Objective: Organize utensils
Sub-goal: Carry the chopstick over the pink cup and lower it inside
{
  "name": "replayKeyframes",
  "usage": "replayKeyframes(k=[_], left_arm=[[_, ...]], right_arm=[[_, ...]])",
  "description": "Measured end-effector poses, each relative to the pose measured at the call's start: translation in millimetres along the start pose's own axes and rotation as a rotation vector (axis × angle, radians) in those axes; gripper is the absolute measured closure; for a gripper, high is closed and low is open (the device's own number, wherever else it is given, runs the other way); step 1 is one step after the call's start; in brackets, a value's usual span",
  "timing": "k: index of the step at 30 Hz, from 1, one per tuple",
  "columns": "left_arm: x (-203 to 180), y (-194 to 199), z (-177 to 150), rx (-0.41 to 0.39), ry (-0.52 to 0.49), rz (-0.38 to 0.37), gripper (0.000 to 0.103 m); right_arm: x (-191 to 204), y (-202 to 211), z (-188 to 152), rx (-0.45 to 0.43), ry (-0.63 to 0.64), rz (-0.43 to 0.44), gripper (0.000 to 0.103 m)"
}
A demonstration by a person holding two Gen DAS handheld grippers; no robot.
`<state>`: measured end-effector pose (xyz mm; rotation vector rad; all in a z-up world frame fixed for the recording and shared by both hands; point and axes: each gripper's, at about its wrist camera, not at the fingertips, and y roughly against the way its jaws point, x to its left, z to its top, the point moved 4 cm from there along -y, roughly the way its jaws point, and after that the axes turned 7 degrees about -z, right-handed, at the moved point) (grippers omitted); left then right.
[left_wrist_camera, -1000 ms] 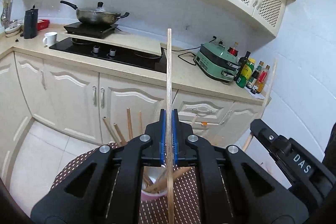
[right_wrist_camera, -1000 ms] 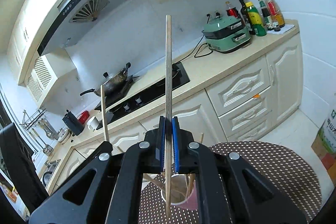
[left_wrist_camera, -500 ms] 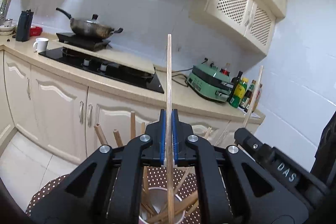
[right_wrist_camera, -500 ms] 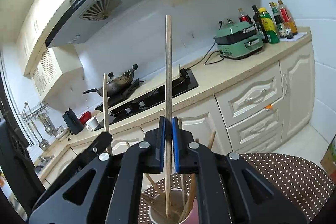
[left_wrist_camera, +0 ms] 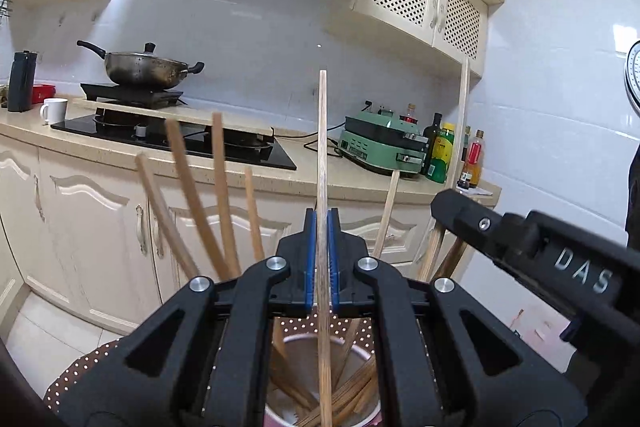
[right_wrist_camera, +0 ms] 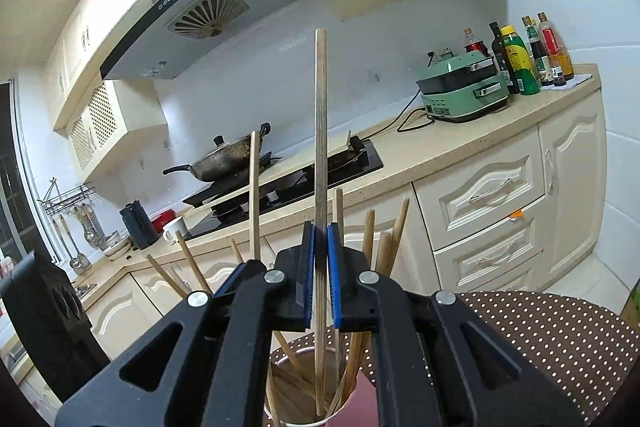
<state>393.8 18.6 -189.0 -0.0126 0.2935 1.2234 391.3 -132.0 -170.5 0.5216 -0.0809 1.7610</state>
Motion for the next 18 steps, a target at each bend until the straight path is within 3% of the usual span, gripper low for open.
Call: replayKeyframes(k=[12, 18], left_arm=[[8, 10, -33, 0.061, 0.011, 0.010, 0.097], [-1, 18, -23, -0.014, -0.025, 0.014, 0.097]], right_arm=[[-2, 0, -27, 0.053, 0.023, -0.012, 0.098], [1, 1, -26, 0.061, 0.030, 0.002, 0.098]])
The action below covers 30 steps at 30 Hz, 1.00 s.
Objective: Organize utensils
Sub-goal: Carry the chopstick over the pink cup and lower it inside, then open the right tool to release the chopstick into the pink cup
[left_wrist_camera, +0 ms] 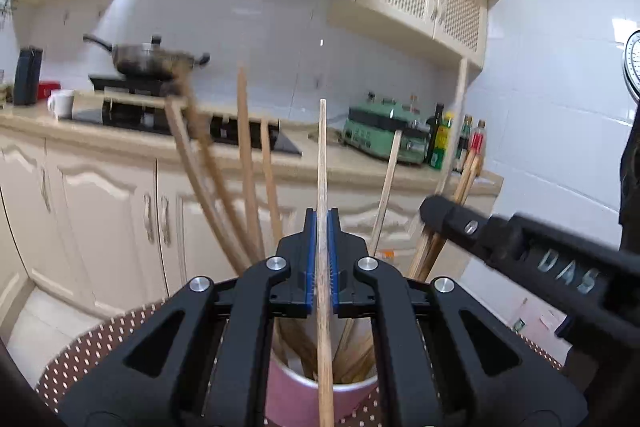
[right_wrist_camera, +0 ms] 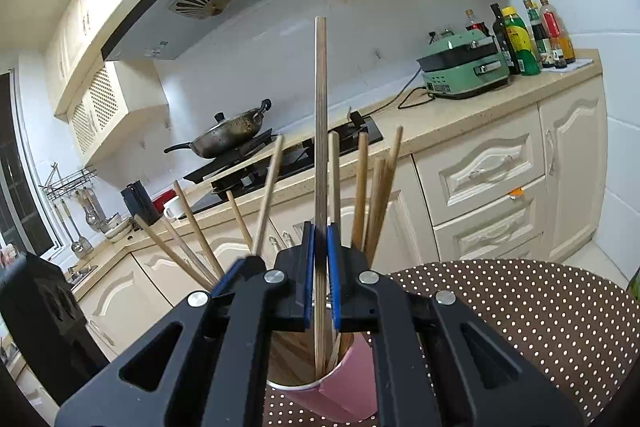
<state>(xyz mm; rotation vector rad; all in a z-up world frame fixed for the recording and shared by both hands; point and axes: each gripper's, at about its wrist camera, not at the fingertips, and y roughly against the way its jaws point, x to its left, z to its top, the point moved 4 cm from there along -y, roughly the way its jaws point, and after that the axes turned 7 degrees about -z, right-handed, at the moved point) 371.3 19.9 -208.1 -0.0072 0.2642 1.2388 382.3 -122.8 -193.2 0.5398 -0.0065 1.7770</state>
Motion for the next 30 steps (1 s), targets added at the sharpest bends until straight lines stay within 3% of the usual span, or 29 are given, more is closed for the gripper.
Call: replayKeyframes(k=[3, 15, 20, 22, 23, 30], left_arm=[[-4, 2, 5, -0.023, -0.016, -0.003, 0.097], [19, 1, 5, 0.041, 0.074, -0.014, 0.097], [17, 7, 7, 0.055, 0.069, -0.025, 0.097], [18, 9, 8, 0.062, 0.072, -0.025, 0.097], [18, 10, 9, 0.067, 0.076, -0.027, 0.097], [16, 18, 14, 0.086, 0.086, -0.039, 0.097]], right_arm=[[1, -4, -1, 0.025, -0.002, 0.009, 0.098], [-3, -19, -26, 0.219, -0.004, -0.007, 0.094], [5, -5, -20, 0.227, 0.005, -0.007, 0.080], [5, 0, -17, 0.228, 0.002, -0.016, 0.062], [3, 2, -15, 0.224, 0.003, -0.033, 0.058], [-3, 9, -4, 0.228, -0.005, -0.043, 0.058]])
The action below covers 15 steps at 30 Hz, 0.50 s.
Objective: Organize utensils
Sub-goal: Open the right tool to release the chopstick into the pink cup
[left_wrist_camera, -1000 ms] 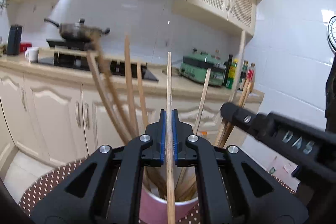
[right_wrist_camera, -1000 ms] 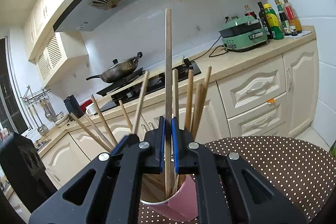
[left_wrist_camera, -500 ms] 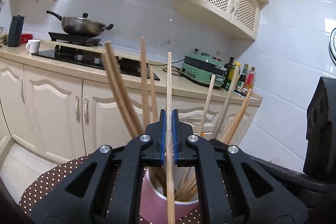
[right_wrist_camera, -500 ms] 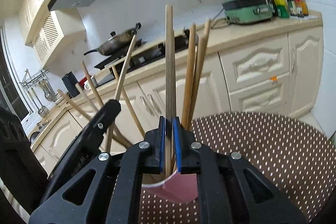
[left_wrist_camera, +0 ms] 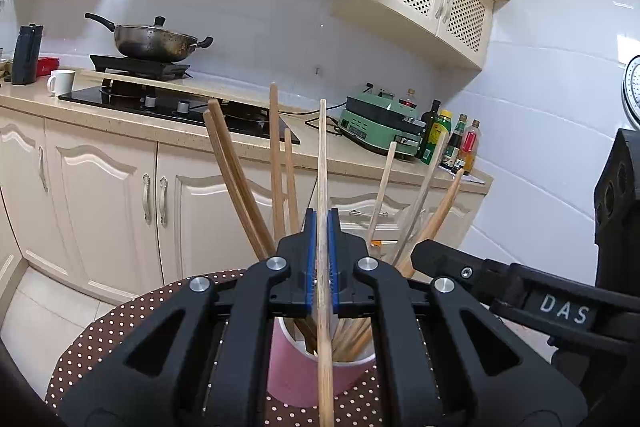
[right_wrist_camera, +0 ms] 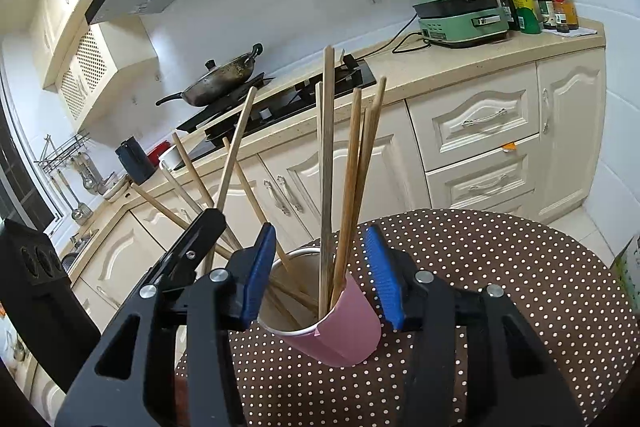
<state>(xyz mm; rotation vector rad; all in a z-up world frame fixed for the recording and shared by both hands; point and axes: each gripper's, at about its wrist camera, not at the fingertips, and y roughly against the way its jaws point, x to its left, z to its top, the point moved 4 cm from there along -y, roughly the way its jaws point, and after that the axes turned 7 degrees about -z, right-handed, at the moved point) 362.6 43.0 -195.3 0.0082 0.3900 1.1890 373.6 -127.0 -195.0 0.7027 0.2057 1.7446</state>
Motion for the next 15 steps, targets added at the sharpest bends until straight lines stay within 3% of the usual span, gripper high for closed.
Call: replayKeyframes(k=[8, 15], left_arm=[[-13, -2, 24, -0.096, -0.026, -0.008, 0.097], [-25, -7, 14, -0.035, -0.023, -0.049, 0.097]], right_arm=[[-6, 13, 19, -0.073, -0.017, 0.007, 0.058], [-17, 18, 32, -0.066, -0.046, 0.066, 0.058]])
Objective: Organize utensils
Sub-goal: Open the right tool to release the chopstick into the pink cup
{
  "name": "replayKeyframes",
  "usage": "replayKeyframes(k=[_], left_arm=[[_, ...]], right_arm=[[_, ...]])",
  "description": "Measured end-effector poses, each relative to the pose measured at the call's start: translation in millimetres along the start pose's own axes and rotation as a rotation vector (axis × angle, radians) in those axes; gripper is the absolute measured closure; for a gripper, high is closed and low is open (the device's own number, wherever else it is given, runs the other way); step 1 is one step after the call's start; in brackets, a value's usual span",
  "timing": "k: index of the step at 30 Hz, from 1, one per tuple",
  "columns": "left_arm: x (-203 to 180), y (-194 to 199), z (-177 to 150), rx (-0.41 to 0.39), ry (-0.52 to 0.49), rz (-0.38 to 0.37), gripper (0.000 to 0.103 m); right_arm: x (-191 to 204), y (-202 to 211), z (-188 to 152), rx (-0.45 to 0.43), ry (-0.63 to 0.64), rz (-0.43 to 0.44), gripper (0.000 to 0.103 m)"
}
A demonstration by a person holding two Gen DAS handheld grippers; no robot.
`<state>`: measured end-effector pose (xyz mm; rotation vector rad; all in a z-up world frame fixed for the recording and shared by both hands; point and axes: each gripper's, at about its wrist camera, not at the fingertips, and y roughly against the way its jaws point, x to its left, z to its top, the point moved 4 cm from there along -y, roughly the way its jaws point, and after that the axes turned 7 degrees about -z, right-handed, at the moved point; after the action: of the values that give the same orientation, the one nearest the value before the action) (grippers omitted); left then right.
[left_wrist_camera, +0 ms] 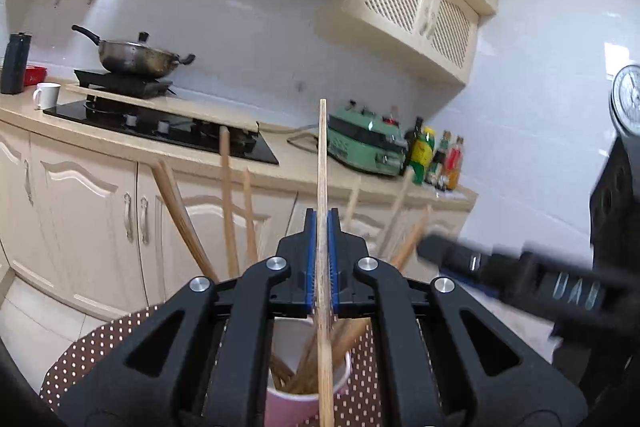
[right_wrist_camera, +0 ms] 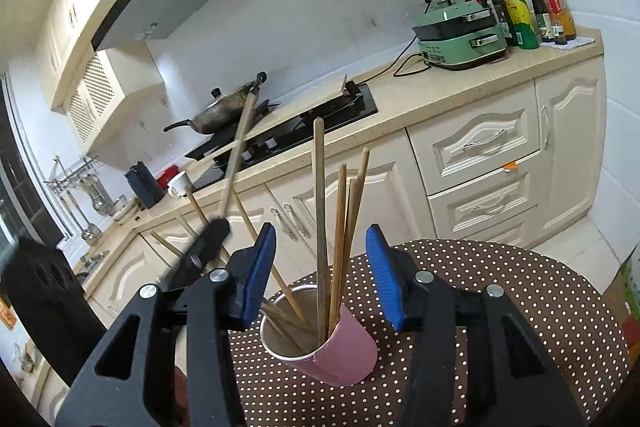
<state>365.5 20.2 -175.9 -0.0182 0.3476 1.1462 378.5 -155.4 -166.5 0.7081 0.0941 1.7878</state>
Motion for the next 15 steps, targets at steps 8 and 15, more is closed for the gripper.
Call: replayKeyframes(k=[8, 15], left_arm=[[-8, 8, -5, 0.042, -0.018, 0.002, 0.097], [-2, 13, -10, 0.063, 0.023, 0.033, 0.097]], right_arm=[[-12, -1, 0, 0.034, -0.047, -0.014, 0.058], [-16, 1, -11, 0.080, -0.066, -0.035, 0.058]])
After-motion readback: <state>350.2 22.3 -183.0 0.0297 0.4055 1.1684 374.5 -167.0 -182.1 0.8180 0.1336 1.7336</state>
